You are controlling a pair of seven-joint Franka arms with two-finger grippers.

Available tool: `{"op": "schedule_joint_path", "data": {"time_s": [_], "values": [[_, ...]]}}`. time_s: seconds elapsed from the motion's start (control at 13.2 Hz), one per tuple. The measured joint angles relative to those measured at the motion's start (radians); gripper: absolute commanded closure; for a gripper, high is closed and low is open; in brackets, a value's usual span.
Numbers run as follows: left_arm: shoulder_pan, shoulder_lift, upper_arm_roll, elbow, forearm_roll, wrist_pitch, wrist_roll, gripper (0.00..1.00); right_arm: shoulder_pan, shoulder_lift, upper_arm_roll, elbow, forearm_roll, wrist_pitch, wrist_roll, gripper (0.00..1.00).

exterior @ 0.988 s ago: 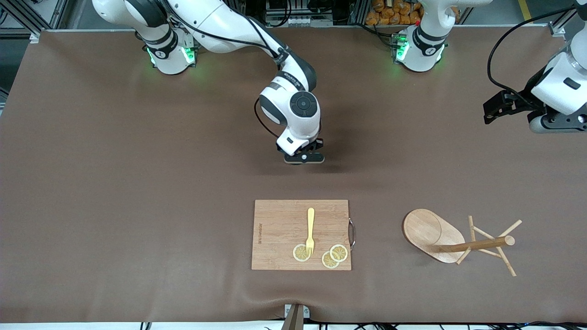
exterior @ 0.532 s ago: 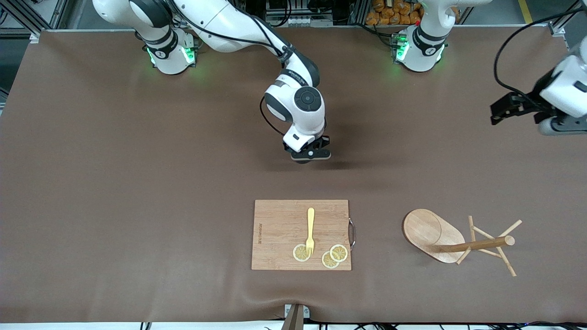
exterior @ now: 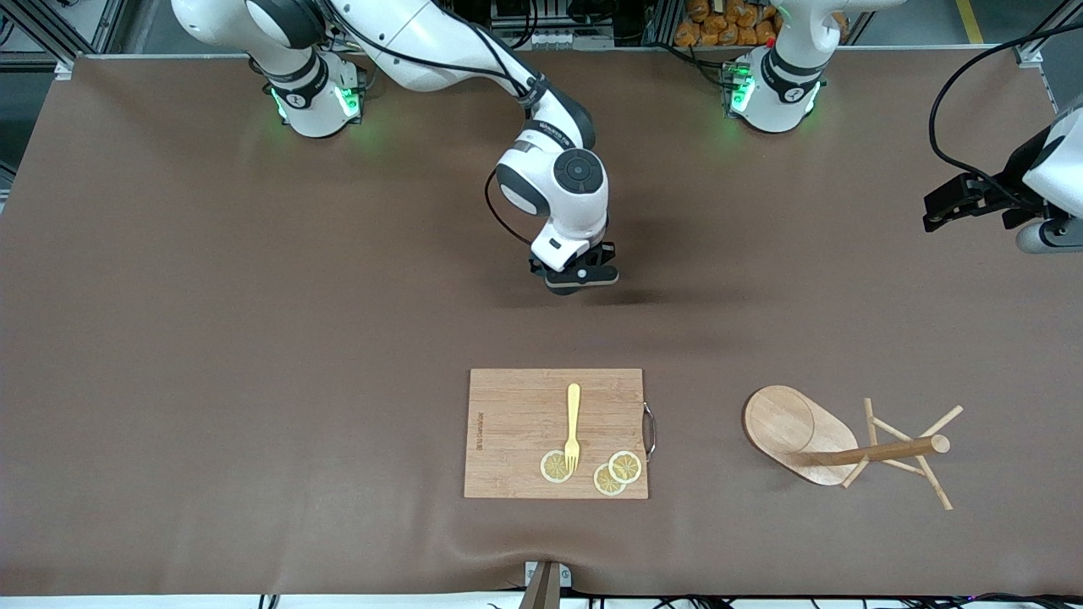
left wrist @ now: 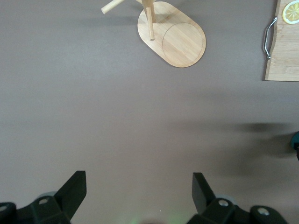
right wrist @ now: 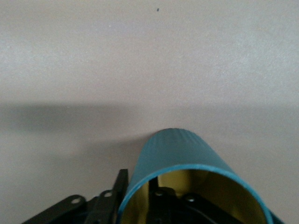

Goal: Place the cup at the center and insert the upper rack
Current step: 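Lower the teal mug onto the table and open the right gripper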

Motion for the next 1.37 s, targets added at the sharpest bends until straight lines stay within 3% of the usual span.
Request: {"op": "schedule_joint_path", "data": {"time_s": [0.3, 0.84, 1.14, 1.37], "values": [[-0.005, 0.000, -0.010, 0.000, 0.000, 0.000, 0.000, 0.00, 0.000, 0.004, 0.000, 0.007, -0.010, 0.010, 0.002, 0.00], [-0.018, -0.007, -0.150, 0.000, -0.001, 0.000, -0.133, 0.00, 0.000, -0.016, -0.009, 0.033, -0.013, -0.008, 0.003, 0.00], [-0.018, -0.024, -0.169, 0.002, 0.000, -0.001, -0.147, 0.00, 0.000, -0.089, -0.008, 0.040, -0.013, -0.092, 0.008, 0.00], [-0.018, -0.033, -0.242, 0.005, -0.001, -0.001, -0.301, 0.00, -0.002, -0.168, -0.012, 0.043, -0.013, -0.163, 0.016, 0.00]]}}
